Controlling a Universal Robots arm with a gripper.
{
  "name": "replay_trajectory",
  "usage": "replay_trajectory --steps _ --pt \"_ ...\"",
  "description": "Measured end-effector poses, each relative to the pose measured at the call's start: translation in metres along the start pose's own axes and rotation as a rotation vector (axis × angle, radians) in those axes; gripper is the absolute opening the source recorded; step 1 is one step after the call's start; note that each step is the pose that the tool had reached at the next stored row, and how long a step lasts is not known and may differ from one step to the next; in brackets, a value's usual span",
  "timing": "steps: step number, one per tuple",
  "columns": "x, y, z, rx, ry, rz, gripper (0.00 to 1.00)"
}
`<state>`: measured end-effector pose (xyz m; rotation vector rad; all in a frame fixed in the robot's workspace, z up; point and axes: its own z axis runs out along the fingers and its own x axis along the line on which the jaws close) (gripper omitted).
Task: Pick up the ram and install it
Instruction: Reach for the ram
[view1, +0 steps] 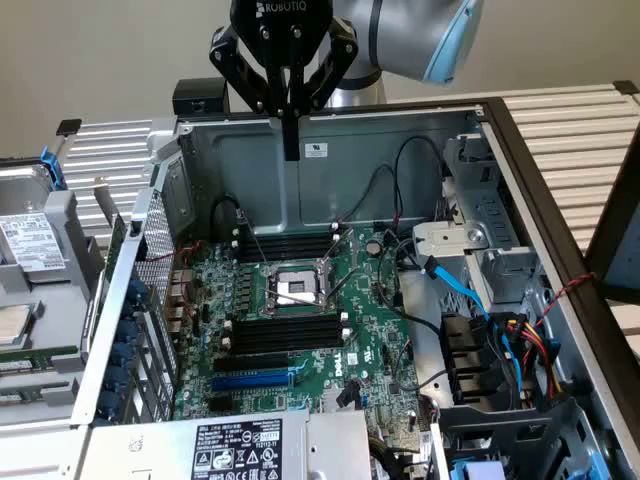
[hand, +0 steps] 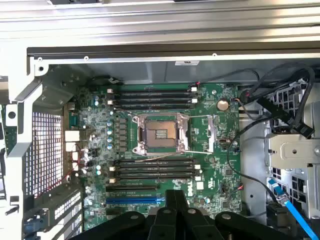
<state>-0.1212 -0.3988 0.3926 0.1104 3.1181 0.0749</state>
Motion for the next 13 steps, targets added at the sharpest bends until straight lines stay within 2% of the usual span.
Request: replay_trajectory --steps 13 --pt "0.0000 0.0000 0.0000 0.0000 0.0002 0.000 0.11"
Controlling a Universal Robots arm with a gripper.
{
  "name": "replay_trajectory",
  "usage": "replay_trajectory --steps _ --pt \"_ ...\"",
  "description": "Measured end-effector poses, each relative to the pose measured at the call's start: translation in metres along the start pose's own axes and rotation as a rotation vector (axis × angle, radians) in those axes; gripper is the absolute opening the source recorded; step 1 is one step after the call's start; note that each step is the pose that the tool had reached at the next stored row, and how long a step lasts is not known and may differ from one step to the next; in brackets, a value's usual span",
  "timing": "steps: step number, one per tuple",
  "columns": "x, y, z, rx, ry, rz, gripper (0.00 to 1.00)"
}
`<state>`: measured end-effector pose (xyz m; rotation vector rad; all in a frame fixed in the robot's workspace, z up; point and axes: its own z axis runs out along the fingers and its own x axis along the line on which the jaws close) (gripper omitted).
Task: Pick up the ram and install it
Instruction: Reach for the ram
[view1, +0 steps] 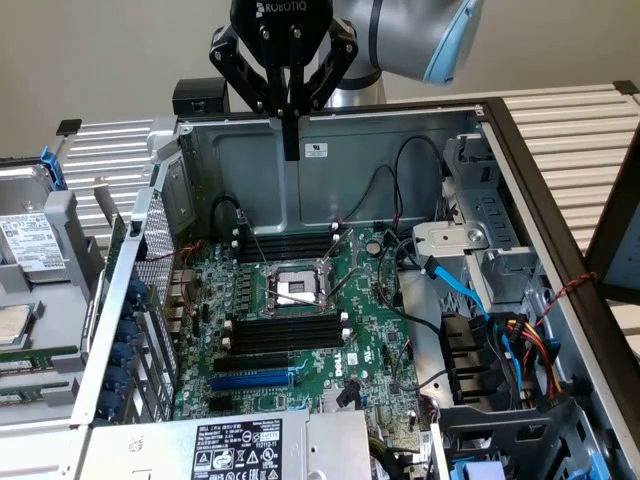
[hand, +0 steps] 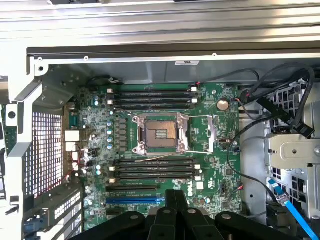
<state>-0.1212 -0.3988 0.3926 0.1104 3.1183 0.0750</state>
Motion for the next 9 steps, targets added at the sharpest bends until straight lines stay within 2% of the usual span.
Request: replay_trajectory --steps 3,9 --pt "0.004 -0.0003 -0.0007 0.0003 0.0007 0.000 0.11" --pt "0.031 -0.0021 -0.0031 -0.0012 0.0005 0.000 0.11"
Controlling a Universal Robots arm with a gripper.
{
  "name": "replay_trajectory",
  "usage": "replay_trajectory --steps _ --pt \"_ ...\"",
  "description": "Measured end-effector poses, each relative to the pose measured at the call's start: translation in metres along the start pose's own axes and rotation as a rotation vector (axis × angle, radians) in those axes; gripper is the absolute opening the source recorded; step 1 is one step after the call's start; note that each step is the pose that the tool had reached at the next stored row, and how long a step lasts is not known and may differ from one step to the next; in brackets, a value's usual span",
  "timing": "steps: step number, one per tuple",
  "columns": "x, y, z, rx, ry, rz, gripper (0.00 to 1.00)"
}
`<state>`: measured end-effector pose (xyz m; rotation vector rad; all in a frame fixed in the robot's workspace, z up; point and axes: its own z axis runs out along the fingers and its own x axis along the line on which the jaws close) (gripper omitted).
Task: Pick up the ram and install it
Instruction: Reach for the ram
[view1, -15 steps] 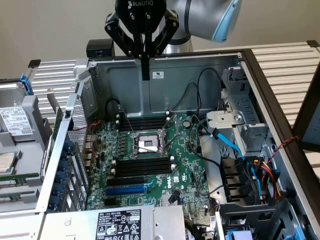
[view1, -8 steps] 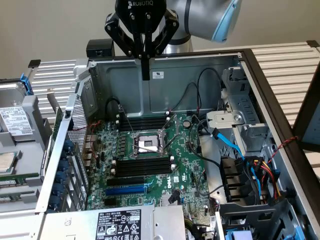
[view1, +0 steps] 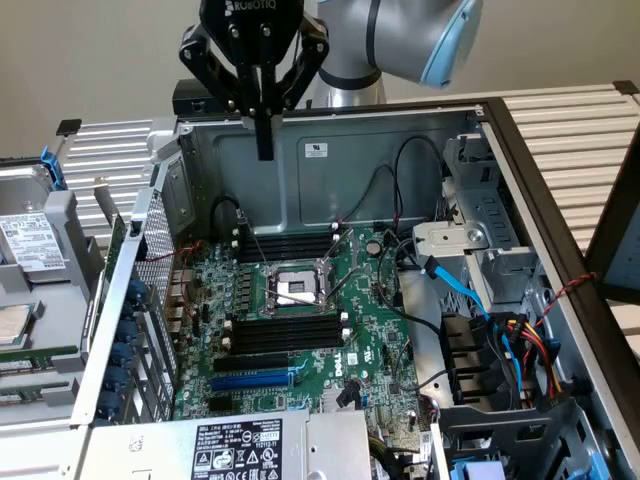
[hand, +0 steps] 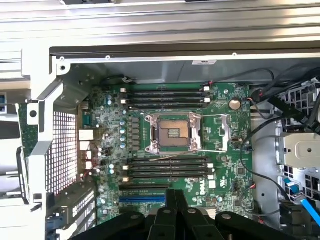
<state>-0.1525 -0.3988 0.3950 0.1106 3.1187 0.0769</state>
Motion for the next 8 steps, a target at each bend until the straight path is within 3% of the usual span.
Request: replay_trajectory --steps 8 --pt "0.036 -0.0026 -0.0009 -0.0131 0.0033 0.000 0.11"
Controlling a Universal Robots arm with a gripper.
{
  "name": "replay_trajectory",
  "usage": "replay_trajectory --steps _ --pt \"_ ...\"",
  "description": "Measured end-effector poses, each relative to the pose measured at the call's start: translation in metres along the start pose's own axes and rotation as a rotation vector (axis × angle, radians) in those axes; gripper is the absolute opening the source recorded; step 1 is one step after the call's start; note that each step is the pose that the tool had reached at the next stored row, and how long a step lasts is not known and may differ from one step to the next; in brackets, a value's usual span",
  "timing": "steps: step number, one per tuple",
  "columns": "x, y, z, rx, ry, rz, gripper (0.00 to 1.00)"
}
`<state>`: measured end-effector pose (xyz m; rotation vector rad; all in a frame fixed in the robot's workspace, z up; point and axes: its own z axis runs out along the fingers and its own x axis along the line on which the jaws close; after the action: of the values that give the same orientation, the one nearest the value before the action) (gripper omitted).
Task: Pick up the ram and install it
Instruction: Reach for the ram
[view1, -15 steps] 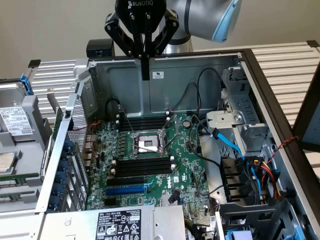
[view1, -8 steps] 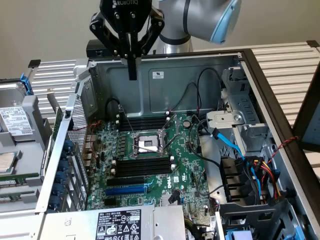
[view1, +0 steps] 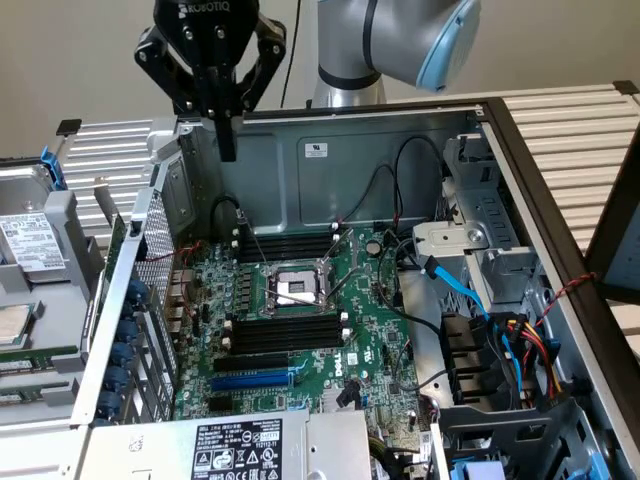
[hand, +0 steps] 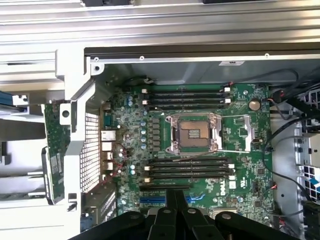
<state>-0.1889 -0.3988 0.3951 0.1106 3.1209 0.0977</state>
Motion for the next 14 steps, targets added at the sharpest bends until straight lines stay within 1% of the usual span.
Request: replay_trajectory --steps 6,14 --pt "0.027 -0.0020 -0.0006 -0.0139 0.0035 -0.002 0.11" --pt "0.064 -0.0047 -0.0012 -0.0274 0.0065 -0.006 0.11"
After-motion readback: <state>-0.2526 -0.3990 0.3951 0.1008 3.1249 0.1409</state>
